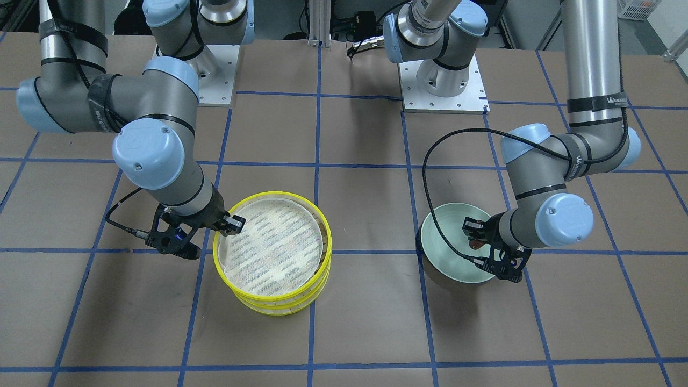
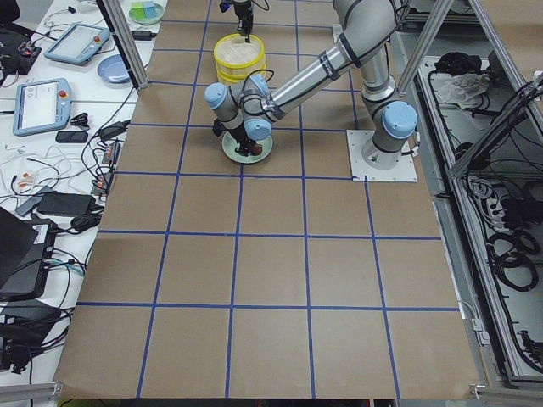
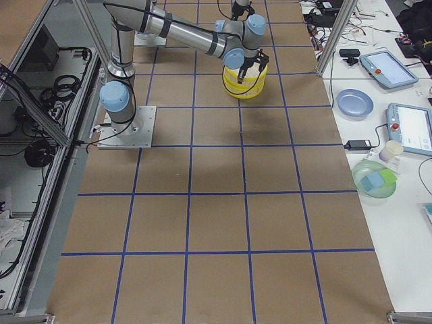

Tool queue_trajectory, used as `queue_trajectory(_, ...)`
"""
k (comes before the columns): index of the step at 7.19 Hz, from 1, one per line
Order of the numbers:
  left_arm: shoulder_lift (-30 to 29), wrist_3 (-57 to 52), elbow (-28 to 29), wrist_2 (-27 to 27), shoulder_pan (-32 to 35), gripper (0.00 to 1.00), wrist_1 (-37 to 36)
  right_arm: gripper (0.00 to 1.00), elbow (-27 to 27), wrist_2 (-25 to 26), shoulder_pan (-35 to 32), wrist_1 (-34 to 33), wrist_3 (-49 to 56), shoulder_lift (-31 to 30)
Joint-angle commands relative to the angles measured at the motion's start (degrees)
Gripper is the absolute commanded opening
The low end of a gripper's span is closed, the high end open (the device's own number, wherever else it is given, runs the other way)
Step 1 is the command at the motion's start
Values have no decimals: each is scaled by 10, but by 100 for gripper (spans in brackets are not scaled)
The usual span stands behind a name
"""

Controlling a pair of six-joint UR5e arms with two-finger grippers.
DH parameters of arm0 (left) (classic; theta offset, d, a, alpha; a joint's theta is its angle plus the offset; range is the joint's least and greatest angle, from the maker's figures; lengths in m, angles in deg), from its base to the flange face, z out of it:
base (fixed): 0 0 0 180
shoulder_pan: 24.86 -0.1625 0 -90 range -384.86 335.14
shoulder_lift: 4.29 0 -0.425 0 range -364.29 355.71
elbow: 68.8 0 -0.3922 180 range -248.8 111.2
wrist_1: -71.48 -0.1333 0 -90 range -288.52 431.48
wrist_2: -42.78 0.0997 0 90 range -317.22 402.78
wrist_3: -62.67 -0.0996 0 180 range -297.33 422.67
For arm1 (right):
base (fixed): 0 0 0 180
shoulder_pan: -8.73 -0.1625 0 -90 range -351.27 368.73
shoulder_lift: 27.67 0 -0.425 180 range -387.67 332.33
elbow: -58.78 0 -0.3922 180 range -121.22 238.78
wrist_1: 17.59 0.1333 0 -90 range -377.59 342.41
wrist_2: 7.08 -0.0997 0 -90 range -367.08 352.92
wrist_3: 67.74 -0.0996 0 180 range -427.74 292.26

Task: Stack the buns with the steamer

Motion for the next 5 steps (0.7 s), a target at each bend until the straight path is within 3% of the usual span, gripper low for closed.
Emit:
queue_trajectory(1, 26, 32, 44, -9, 12, 0, 10, 0, 0, -1, -1, -12, -6, 1)
queue_trajectory(3, 57, 150, 46, -68, 27, 0, 12, 0, 0, 0, -1, -14, -11, 0)
queue_trajectory(5, 80, 244, 59, -96, 76, 0, 12, 12, 0, 0, -1, -14, -11, 1)
